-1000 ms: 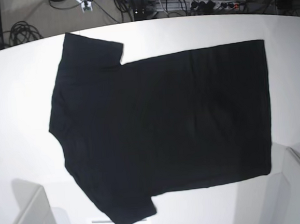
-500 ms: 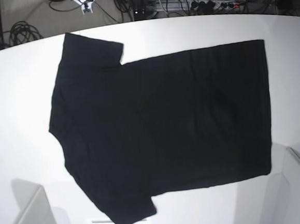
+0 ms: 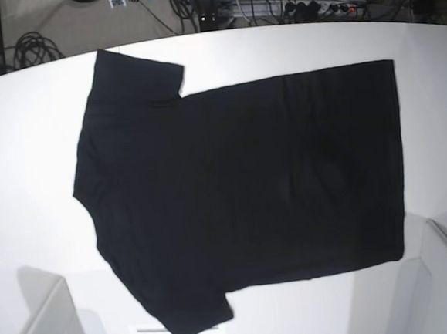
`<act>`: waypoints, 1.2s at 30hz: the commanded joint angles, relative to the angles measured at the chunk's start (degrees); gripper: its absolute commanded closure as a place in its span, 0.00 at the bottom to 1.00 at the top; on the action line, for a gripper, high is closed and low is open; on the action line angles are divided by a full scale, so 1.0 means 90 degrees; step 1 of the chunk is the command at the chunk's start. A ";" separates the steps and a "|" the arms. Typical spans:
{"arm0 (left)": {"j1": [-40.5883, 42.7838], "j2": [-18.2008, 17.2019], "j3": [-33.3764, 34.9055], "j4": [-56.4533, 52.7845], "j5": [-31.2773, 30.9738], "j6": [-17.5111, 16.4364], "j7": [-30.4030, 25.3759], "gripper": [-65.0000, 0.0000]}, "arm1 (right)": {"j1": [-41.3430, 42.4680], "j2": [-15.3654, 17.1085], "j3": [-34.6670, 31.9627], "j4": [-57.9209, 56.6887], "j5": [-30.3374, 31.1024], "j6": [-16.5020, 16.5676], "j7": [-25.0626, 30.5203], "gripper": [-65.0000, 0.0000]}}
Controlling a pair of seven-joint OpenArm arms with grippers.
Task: Fold the T-shirt properly
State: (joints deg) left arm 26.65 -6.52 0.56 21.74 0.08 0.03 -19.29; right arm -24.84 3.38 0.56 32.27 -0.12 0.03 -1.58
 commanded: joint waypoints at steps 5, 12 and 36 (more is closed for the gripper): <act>0.0931 -0.0296 -0.0077 0.1008 -0.0004 0.0031 -0.0304 1.00 | -0.0898 0.0059 0.0031 0.1225 0.0028 0.0001 0.0005 1.00; 0.2318 -0.0677 -0.0077 0.2835 -0.0932 0.0031 -0.0304 1.00 | -0.1875 0.0011 0.0803 0.3140 0.0028 0.0001 -0.0864 1.00; 0.5024 -0.0950 -0.3232 0.8491 -0.2582 0.0050 -0.0255 1.00 | -0.2627 -0.0302 0.2131 0.9166 0.0028 0.0001 -0.3326 1.00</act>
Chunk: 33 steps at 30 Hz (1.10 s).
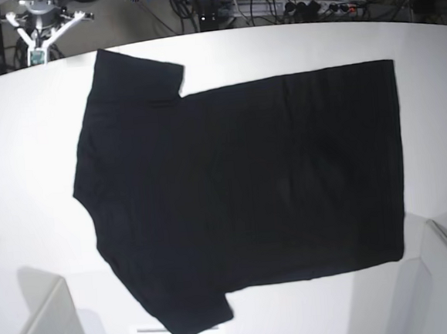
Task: Fold the T-shirt properly
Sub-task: 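Move both grippers down to the shoulder corners of the black T-shirt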
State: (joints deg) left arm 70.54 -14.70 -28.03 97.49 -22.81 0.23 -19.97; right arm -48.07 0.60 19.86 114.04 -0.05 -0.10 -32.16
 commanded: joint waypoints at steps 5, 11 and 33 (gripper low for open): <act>0.0128 -0.0052 -0.0270 0.0669 -0.0040 0.0038 -0.0170 1.00 | 0.0638 -0.0384 -0.0023 0.0101 0.0021 0.0035 0.0082 1.00; -0.0097 -0.0042 -0.0250 0.0972 -0.0040 0.0038 -0.0170 1.00 | 0.1273 -0.0834 -0.0023 0.0120 0.0030 0.1344 -0.0026 1.00; -0.1093 -0.0237 -0.0544 0.0913 -0.2179 -0.0704 0.1354 0.45 | 0.2201 -0.0345 0.1725 -0.0857 0.3469 0.2712 -0.1735 0.46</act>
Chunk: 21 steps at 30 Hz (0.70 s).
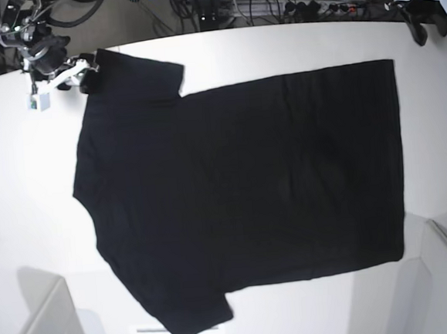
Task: Fold the T-shirt properly
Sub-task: 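Move both grippers down to the shoulder corners of the black T-shirt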
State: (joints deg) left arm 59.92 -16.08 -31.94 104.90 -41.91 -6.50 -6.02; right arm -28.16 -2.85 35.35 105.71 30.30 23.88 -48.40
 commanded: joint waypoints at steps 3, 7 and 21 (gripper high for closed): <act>-0.0304 0.0033 -0.0373 0.0022 -0.0359 -0.0542 0.0684 0.45 | -0.0011 0.0039 -0.0036 -0.0185 0.0086 0.0048 0.0069 0.46; -0.0753 0.0072 -0.0959 -0.0125 -0.0740 -0.1021 0.1719 0.45 | -0.0031 0.0029 -0.0036 -0.0586 0.0086 0.0057 0.0098 0.46; -0.1662 0.0248 -0.1486 -0.0320 -0.0730 -0.1050 0.2774 0.45 | -0.0295 0.0009 -0.0827 -0.0635 0.0076 0.0370 0.0108 0.47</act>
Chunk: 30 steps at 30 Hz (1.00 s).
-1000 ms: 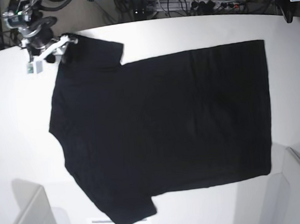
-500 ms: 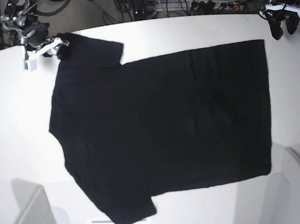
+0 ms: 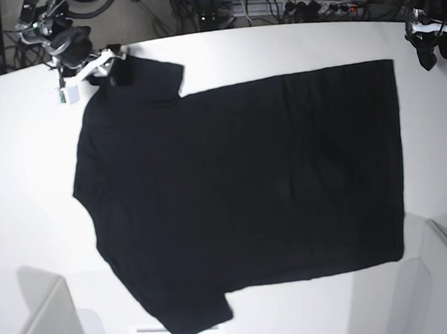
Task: Fold the T-shirt properly
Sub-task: 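Move both grippers down to the shoulder corners of the black T-shirt, then close both grippers on the shoulder corners and lift slightly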
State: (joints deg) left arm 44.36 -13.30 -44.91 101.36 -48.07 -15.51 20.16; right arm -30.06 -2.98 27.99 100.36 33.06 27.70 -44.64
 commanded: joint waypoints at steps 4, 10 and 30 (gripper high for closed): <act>-0.0108 -0.0061 0.0061 -0.0249 -0.0055 -0.0050 -0.0135 0.45 | -0.0073 0.0043 0.0021 -0.0040 -0.0230 -0.0055 -0.0300 0.53; -0.0382 -0.0100 0.0677 -0.0913 -0.0055 -0.0050 -0.0135 0.45 | -0.0034 0.0053 0.0011 -0.0040 -0.0230 -0.0065 -0.0349 1.00; -0.1398 -0.0061 0.1781 -0.2134 -0.0094 -0.0050 -0.0077 0.82 | -0.0025 0.0170 0.0021 -0.0040 -0.0240 -0.0075 -0.0300 1.00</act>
State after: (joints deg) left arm 30.96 -13.67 -29.04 82.21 -49.78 -16.53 16.88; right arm -29.89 -2.00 27.99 99.72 32.25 27.68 -46.17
